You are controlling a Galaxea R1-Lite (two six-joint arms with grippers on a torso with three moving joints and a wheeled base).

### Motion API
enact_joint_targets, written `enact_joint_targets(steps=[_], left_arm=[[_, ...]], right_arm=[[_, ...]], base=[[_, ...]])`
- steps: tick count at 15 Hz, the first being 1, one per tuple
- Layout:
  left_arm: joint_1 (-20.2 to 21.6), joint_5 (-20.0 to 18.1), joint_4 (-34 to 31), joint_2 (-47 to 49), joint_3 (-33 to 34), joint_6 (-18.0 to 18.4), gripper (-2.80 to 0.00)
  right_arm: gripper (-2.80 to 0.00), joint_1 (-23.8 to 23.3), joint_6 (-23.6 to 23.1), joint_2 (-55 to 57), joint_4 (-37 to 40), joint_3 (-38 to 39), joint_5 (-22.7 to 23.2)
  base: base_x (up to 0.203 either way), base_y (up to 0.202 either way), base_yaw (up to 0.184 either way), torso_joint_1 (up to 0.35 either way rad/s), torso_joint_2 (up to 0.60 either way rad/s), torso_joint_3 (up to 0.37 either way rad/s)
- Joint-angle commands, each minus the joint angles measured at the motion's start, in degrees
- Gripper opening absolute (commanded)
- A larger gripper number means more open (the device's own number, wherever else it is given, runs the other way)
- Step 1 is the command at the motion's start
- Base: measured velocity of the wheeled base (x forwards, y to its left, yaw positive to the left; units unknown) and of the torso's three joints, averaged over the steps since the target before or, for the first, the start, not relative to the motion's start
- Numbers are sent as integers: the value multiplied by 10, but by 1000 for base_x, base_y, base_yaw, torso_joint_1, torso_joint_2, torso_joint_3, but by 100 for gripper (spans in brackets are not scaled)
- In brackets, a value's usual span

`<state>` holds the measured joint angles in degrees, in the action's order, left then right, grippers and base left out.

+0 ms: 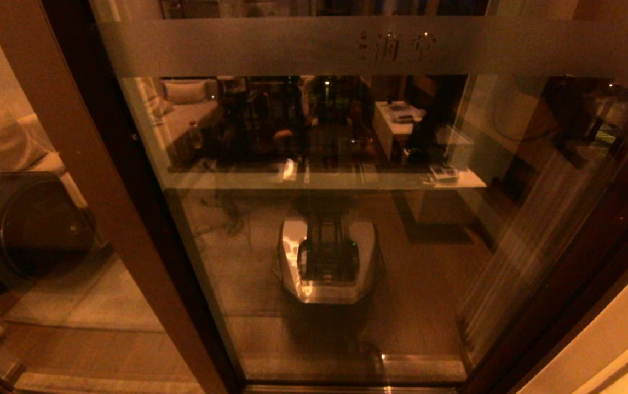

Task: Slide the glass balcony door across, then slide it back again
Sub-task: Open the slid door

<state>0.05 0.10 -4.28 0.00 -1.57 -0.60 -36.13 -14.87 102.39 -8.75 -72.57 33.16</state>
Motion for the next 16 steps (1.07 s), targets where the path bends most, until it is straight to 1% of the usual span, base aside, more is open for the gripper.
enact_joint_targets(steps=[1,4,6,7,16], left_arm=[[0,0,0,0,0,0,-280],[0,0,0,0,0,0,-280],[0,0,0,0,0,0,-280],[0,0,0,1,0,0,-280],[0,0,0,1,0,0,-280]], right_arm=[[0,0,0,6,-2,0,3],[0,0,2,7,-3,-3,6],[0,0,20,7,-4,-6,26],[0,-1,21,7,-7,-9,29],[0,-1,18,24,-13,-16,27]], base=[[0,0,0,0,0,0],[0,0,0,0,0,0],[0,0,0,0,0,0],[0,0,0,0,0,0],[0,0,0,0,0,0]])
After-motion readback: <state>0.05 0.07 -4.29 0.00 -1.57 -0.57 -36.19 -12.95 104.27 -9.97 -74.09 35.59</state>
